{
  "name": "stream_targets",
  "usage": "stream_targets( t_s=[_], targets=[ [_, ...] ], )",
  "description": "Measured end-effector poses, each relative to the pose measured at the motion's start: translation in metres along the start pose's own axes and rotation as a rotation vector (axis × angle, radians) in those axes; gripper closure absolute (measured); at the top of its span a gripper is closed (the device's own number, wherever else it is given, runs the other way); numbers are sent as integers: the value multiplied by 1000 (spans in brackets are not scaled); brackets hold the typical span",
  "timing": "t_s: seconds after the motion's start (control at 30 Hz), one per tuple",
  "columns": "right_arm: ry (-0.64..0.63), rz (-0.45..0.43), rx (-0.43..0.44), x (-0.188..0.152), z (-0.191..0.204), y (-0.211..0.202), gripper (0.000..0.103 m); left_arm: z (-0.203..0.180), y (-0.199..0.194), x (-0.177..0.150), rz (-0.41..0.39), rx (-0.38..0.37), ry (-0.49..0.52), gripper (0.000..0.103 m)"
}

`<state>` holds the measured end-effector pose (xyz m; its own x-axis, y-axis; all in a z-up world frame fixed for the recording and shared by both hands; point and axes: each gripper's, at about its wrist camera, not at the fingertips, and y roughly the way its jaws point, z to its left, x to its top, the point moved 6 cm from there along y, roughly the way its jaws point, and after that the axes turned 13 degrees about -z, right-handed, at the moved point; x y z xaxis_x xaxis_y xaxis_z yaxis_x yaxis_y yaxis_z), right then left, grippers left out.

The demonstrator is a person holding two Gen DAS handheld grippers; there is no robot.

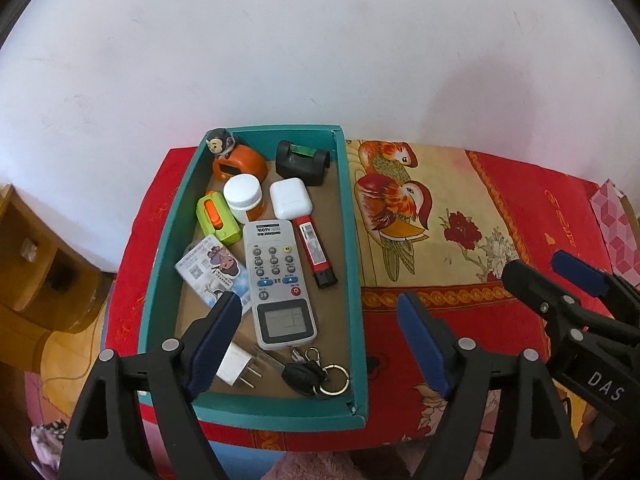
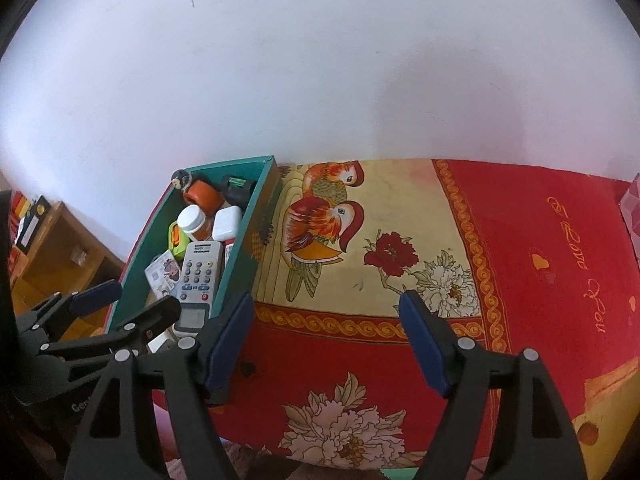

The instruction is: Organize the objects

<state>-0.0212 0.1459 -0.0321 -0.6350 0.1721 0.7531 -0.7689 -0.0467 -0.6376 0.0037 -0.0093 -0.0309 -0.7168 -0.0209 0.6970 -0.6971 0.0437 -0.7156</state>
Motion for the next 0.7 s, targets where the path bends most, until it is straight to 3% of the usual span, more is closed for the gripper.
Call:
stream_targets(
  t_s=[0.7],
  targets=[
    [31, 67, -64, -12, 9, 20, 27, 17, 25, 1, 23, -41, -12, 21]
  ],
)
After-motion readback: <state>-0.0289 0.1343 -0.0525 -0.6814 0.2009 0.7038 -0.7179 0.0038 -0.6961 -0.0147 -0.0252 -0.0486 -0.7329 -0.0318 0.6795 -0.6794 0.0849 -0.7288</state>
